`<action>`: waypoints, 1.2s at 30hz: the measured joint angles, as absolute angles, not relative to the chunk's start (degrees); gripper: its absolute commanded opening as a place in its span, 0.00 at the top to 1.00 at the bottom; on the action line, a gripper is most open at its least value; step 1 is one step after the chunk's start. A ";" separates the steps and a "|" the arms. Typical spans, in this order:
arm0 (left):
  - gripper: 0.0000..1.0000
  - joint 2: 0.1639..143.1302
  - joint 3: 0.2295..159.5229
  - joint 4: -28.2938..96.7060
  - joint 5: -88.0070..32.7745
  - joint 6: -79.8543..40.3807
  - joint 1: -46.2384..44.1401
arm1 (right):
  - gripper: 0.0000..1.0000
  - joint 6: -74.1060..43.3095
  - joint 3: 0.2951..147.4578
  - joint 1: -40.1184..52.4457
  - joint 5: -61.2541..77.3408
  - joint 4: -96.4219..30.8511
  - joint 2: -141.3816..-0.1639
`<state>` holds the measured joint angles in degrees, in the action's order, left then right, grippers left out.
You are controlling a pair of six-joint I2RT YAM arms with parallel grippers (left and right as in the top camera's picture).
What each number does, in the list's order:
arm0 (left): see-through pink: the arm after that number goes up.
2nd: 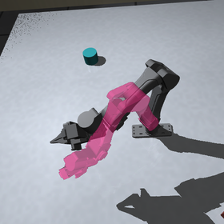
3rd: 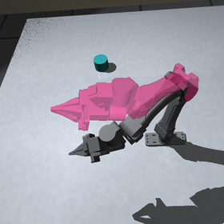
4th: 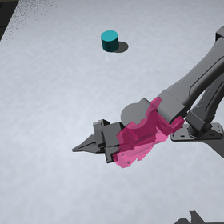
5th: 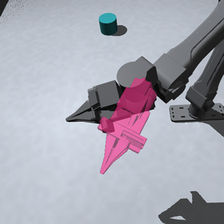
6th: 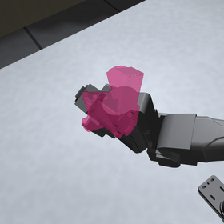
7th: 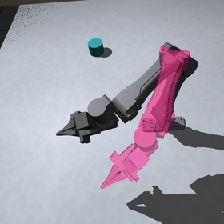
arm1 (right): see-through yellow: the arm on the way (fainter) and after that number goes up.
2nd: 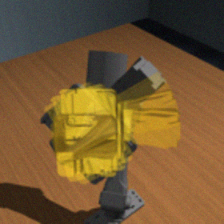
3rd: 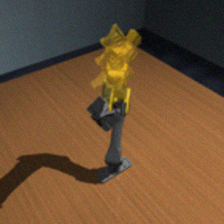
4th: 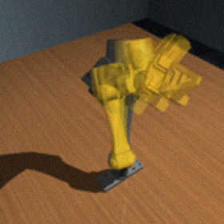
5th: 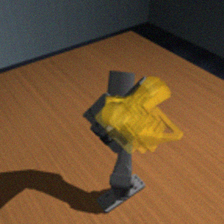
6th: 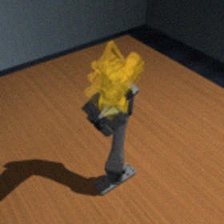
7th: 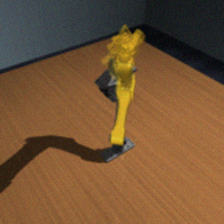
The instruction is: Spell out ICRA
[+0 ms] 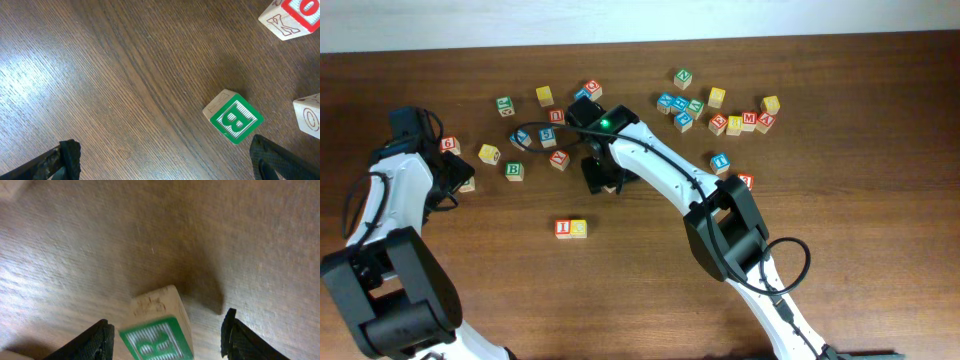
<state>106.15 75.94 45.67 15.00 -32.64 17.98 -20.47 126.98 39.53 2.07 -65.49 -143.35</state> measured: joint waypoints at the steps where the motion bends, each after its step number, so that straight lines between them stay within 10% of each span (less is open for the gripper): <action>1: 0.01 106.15 75.94 45.67 14.98 -32.62 17.98 | 0.39 -20.51 126.93 39.53 1.89 -64.51 -143.35; 36: 0.01 106.15 75.94 45.67 15.00 -32.62 17.98 | 0.45 -20.58 126.89 42.06 6.85 -68.55 -143.35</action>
<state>106.15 75.94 45.67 15.00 -32.62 17.98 -20.58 126.89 42.06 6.85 -68.55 -143.35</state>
